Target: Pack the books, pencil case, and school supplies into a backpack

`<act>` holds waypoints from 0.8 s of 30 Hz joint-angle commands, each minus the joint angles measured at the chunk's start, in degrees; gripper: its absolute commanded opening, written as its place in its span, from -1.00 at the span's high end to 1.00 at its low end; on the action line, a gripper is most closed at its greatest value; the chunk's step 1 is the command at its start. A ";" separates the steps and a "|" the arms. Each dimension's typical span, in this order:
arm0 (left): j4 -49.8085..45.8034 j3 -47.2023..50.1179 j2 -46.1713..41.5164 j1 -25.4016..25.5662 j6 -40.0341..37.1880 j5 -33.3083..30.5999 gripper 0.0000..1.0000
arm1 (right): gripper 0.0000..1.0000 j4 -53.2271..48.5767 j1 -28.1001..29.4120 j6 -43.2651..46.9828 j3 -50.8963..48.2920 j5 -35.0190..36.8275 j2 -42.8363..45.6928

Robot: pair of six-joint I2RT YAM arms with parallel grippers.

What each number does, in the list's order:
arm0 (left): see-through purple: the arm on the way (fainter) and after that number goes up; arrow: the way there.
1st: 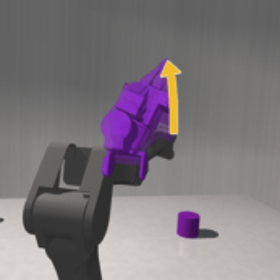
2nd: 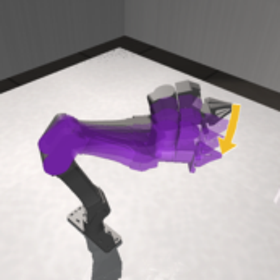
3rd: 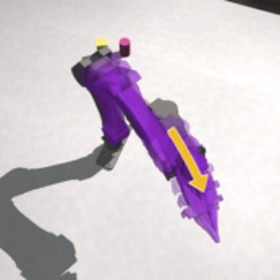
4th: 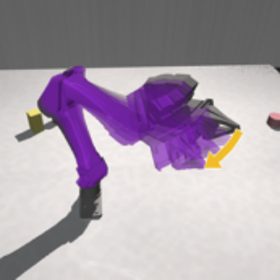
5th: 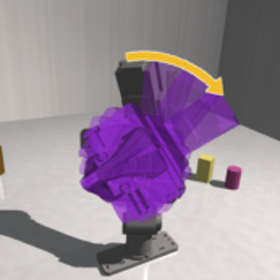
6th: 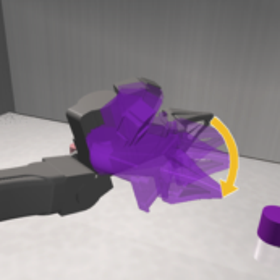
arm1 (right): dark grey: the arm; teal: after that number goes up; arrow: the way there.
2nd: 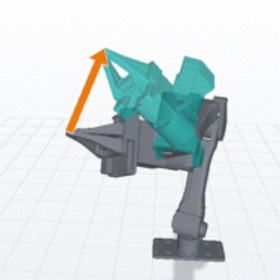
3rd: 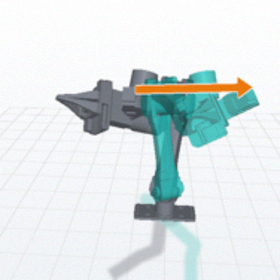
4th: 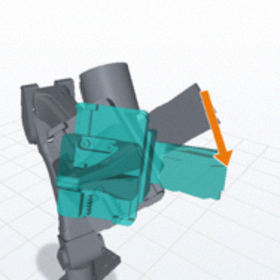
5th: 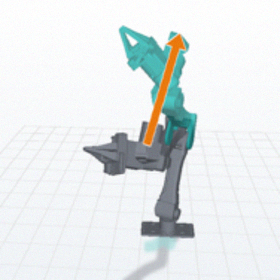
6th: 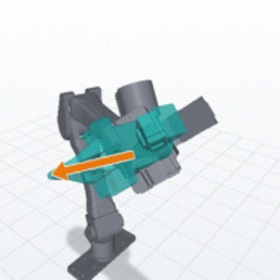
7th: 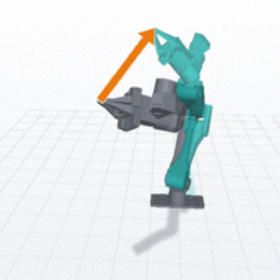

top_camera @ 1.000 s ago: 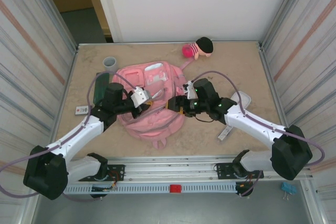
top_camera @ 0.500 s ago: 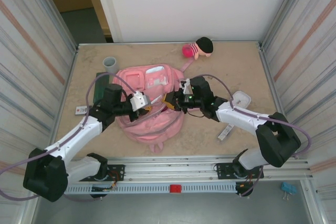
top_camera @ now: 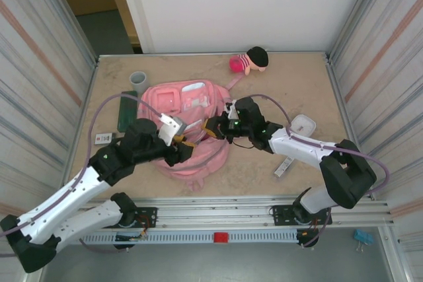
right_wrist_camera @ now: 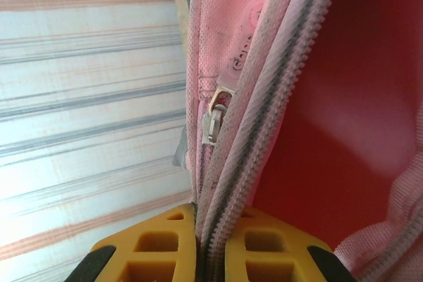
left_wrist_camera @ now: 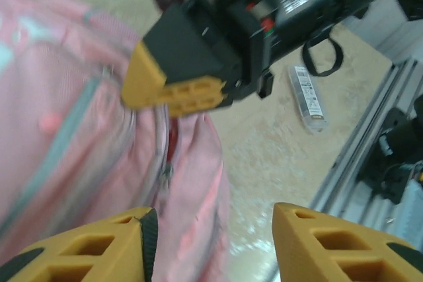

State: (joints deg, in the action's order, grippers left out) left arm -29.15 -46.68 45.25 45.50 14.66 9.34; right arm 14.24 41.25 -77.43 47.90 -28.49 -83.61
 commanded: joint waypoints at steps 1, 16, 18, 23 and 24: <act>-7.28 2.56 -1.65 0.45 23.12 -5.82 -0.07 | 0.96 0.86 1.04 2.75 4.14 0.88 1.05; 6.72 7.62 6.28 0.47 29.03 -2.47 -0.13 | 0.98 -0.39 3.70 3.32 6.50 0.93 -0.23; 9.36 8.26 6.60 0.45 28.76 -2.92 -0.12 | 0.99 -0.15 3.98 3.16 6.59 0.87 -0.37; 13.36 8.73 7.89 0.44 28.30 -3.80 0.07 | 1.00 -0.35 4.34 3.16 6.67 0.66 -0.49; 13.78 8.73 7.99 0.47 28.23 -3.90 0.11 | 1.00 -0.50 4.31 3.20 6.74 0.58 -0.41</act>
State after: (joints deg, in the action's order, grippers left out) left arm -21.71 -38.44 52.95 45.78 43.18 6.31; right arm 10.00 44.27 -75.88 51.46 -26.09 -84.25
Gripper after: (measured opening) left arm 0.456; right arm 0.123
